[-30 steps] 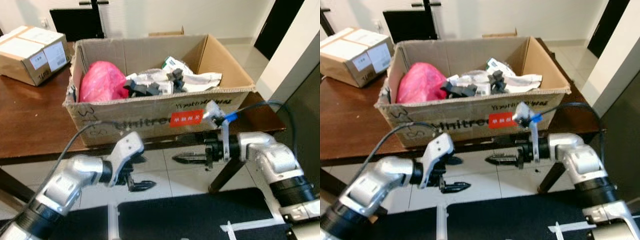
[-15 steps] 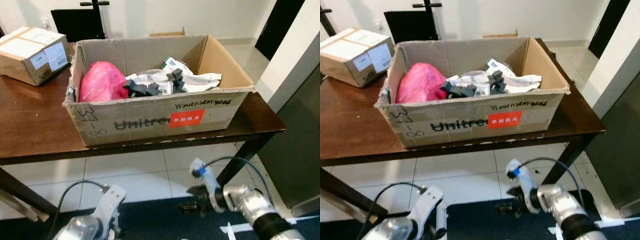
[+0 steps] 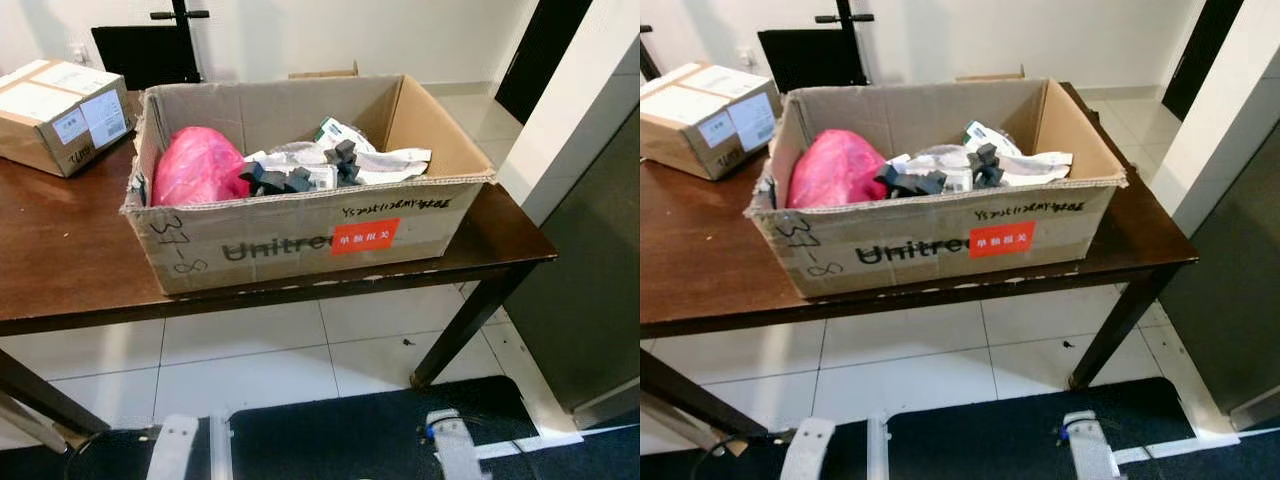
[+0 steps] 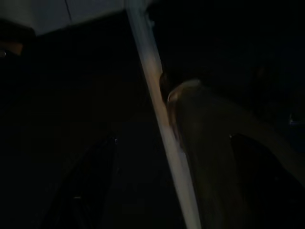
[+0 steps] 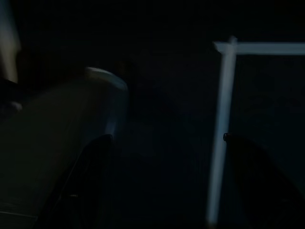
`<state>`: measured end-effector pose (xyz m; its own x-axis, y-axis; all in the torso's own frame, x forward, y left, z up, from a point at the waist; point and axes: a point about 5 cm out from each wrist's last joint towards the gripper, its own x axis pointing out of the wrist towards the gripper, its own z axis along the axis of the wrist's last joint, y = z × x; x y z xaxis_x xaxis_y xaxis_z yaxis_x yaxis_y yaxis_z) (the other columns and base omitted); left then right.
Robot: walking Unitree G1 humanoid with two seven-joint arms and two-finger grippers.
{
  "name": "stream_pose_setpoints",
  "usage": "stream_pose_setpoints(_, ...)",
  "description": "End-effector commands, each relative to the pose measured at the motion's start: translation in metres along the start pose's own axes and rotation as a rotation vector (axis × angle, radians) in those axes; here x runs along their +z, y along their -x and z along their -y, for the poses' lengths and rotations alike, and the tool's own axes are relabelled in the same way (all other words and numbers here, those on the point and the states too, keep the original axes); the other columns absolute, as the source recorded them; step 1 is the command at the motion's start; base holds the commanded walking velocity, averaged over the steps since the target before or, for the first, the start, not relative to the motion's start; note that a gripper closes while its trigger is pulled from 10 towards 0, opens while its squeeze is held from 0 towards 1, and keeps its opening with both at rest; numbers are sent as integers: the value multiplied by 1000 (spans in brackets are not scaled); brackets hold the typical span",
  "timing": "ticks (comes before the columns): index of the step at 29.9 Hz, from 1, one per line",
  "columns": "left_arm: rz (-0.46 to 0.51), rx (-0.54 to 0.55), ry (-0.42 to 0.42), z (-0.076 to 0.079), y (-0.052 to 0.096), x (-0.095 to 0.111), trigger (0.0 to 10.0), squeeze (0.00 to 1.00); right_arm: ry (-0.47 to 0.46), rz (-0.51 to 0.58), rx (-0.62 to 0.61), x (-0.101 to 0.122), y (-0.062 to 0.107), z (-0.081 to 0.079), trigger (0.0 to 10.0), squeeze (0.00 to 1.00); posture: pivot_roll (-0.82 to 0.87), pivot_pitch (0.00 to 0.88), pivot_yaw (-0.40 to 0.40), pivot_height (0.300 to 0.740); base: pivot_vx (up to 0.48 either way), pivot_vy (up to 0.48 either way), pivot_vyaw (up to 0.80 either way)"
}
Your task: Picking trash to rubbish bin
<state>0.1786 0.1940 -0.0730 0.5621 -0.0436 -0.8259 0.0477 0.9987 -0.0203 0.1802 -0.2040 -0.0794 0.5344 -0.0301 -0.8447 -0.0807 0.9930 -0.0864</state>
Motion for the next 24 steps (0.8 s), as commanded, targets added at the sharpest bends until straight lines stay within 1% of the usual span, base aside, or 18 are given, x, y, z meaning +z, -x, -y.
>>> stream_pose_setpoints(1, 50, -20, 27, 8, -1, 1, 10000, 0, -50, 13, -26, -8, 1, 2, 10000, 0, -24, 166, 15, 740, 0, 0, 0)
stream_pose_setpoints(2, 67, -26, 31, 10, -2, 3, 10000, 0, -63, 27, -31, -8, 1, 1, 10000, 0, -33, 166, 20, 740, 0, 0, 0)
stream_pose_setpoints(4, 132, -17, -16, 11, -3, 10, 10000, 0, -81, 47, -44, -8, 1, 1, 10000, 0, -42, 162, 23, 740, 0, 0, 0)
stream_pose_setpoints(6, 176, -27, -36, 13, -3, 16, 10000, 0, -113, 65, -56, -7, 0, 0, 10000, 0, -42, 162, 23, 740, 0, 0, 0)
stream_pose_setpoints(8, 229, -68, -38, 18, -4, 22, 10000, 0, -161, 120, -40, -3, 1, 1, 10000, 0, -38, 149, 21, 740, 0, 0, 0)
stream_pose_setpoints(11, 268, -90, -53, 20, -4, 28, 10000, 0, -143, 162, -27, 1, 1, 0, 10000, 0, -30, 142, 14, 740, 0, 0, 0)
stream_pose_setpoints(12, 265, -74, -39, 17, -4, 28, 10000, 0, -77, 140, -15, 1, 1, -1, 10000, 0, -39, 153, 25, 740, 0, 0, 0)
stream_pose_setpoints(13, 265, -74, -39, 17, -4, 28, 10000, 0, -77, 140, -15, 1, 1, -1, 10000, 0, -39, 153, 25, 740, 0, 0, 0)
stream_pose_setpoints(14, 254, -60, -31, 15, -5, 27, 10000, 0, -45, 132, -8, 1, 1, 0, 10000, 0, -43, 148, 30, 740, 0, 0, 0)
stream_pose_setpoints(18, 249, -43, -48, 15, -5, 25, 10000, 0, -33, 152, -7, 7, 0, -1, 10000, 0, -40, 155, 27, 740, 0, 0, 0)
stream_pose_setpoints(19, 264, -35, -62, 14, -5, 26, 10000, 0, -21, 158, 6, 9, -1, -2, 10000, 0, -47, 151, 29, 740, 0, 0, 0)
stream_pose_setpoints(20, 273, -27, -60, 13, -5, 27, 10000, 0, -8, 162, 17, 10, -1, -4, 10000, 0, -50, 150, 29, 740, 0, 0, 0)
stream_pose_setpoints(21, 277, -14, -39, 11, -5, 27, 10000, 0, 2, 159, 21, 11, -1, -6, 10000, 0, -51, 162, 29, 740, 0, 0, 0)
stream_pose_setpoints(24, 262, -9, -24, 10, -5, 23, 10000, 0, 6, 154, 29, 10, -2, -9, 10000, 0, -52, 165, 35, 740, 0, 0, 0)
